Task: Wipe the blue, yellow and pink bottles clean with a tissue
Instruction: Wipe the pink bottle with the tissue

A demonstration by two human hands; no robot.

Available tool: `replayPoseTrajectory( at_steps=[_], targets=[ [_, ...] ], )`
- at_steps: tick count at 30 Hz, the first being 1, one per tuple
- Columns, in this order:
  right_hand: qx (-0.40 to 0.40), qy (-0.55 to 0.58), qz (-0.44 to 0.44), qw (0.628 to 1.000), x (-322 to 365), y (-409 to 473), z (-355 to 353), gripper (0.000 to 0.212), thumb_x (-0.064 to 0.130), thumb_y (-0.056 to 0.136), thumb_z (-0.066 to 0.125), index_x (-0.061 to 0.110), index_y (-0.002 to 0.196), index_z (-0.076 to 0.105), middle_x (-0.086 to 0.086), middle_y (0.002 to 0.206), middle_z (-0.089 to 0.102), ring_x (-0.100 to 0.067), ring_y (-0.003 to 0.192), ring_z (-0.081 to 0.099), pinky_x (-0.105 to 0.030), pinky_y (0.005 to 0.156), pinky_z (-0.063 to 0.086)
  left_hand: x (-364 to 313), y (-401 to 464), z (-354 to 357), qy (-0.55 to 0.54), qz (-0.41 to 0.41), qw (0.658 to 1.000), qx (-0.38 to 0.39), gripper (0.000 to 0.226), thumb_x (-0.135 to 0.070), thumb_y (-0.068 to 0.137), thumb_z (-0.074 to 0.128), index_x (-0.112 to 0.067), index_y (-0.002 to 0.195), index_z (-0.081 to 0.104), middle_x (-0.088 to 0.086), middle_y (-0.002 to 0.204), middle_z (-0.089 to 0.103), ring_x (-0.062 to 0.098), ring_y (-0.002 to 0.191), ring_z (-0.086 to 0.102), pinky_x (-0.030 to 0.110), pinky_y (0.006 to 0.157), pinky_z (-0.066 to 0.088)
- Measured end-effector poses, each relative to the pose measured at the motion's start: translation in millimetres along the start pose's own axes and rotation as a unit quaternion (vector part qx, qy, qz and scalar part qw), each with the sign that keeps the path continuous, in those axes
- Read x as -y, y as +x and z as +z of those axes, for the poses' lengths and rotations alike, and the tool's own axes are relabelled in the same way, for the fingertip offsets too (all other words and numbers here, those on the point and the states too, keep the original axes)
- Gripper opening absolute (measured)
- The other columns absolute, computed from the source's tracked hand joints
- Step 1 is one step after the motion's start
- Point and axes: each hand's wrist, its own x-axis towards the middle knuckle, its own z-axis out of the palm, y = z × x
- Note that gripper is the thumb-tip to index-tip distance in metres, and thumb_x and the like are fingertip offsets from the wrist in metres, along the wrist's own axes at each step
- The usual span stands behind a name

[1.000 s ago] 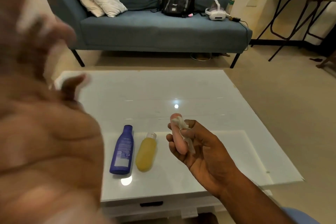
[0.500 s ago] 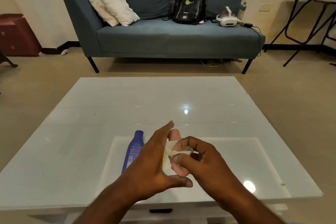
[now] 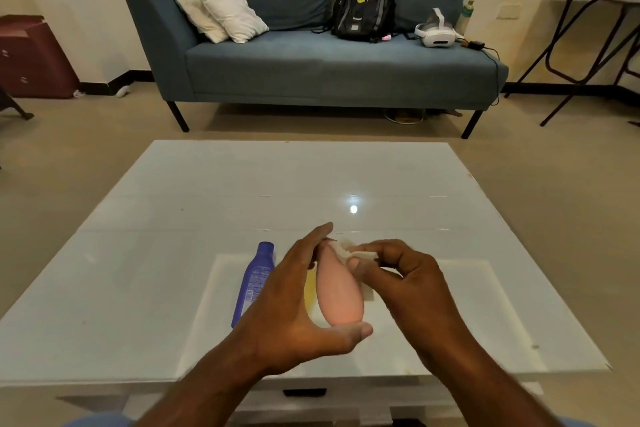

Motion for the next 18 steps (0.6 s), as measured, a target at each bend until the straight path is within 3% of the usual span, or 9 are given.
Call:
replayPoseTrajectory(
  at_steps=[4,9,11,14,16,18],
  targets=[
    [0.059,0.023,-0.017,0.998,3.5,-7.8,2.4,0.018,0.008,0.093,0.074,0.021,0.1,0.084,0.0,0.098,0.083,-0.021,0.097,0.078,-0.027,0.083,0.063,6.7,4.2,-9.9,-0.032,-0.029,0.998,-0.05,0.118,-0.068,0.051,0.086,-0.05,0.15,0.024,-0.027,0.143,0.045,0.005,0.127,0.053,0.03,0.097,0.056],
    [0.037,0.052,-0.01,0.998,0.5,-2.1,-0.7,0.018,0.025,0.092,0.073,0.024,0.107,0.081,0.004,0.104,0.082,-0.017,0.101,0.077,-0.03,0.083,0.064,-5.4,-9.1,-0.8,-0.005,0.017,1.0,0.018,0.121,-0.061,0.053,0.092,-0.054,0.149,0.019,-0.049,0.132,0.032,-0.01,0.128,0.041,0.011,0.093,0.052],
    [0.07,0.047,-0.01,0.996,3.2,-2.1,-1.1,0.013,0.011,0.093,0.076,0.022,0.093,0.082,0.001,0.092,0.081,-0.014,0.089,0.077,-0.027,0.076,0.061,-2.1,-4.2,-1.7,-0.021,0.001,1.0,-0.006,0.123,-0.064,0.051,0.091,-0.054,0.15,0.02,-0.042,0.136,0.038,-0.005,0.127,0.047,0.018,0.094,0.055],
    [0.106,0.038,-0.018,0.994,6.4,-6.2,-0.4,0.023,0.013,0.078,0.06,0.025,0.069,0.077,0.0,0.067,0.07,-0.005,0.062,0.064,-0.017,0.062,0.051,7.4,3.3,-9.9,-0.031,-0.02,0.998,-0.041,0.126,-0.071,0.047,0.088,-0.054,0.151,0.018,-0.028,0.141,0.045,0.002,0.126,0.053,0.03,0.097,0.057],
    [0.098,0.052,-0.02,0.994,5.7,-7.1,0.3,0.013,0.026,0.076,0.066,0.023,0.071,0.077,0.0,0.07,0.071,-0.008,0.065,0.067,-0.02,0.065,0.054,2.5,-0.6,-11.3,-0.018,-0.007,1.0,-0.011,0.127,-0.069,0.048,0.089,-0.059,0.149,0.013,-0.035,0.14,0.04,-0.004,0.126,0.049,0.022,0.095,0.056],
    [0.074,0.053,-0.017,0.996,3.7,-4.8,-0.4,0.02,0.041,0.076,0.074,0.022,0.08,0.08,0.0,0.082,0.076,-0.013,0.078,0.073,-0.025,0.071,0.058,-2.3,-7.3,-5.6,-0.002,0.006,1.0,0.028,0.128,-0.066,0.05,0.091,-0.064,0.146,0.006,-0.05,0.133,0.03,-0.013,0.127,0.04,0.009,0.091,0.051]
  ],
)
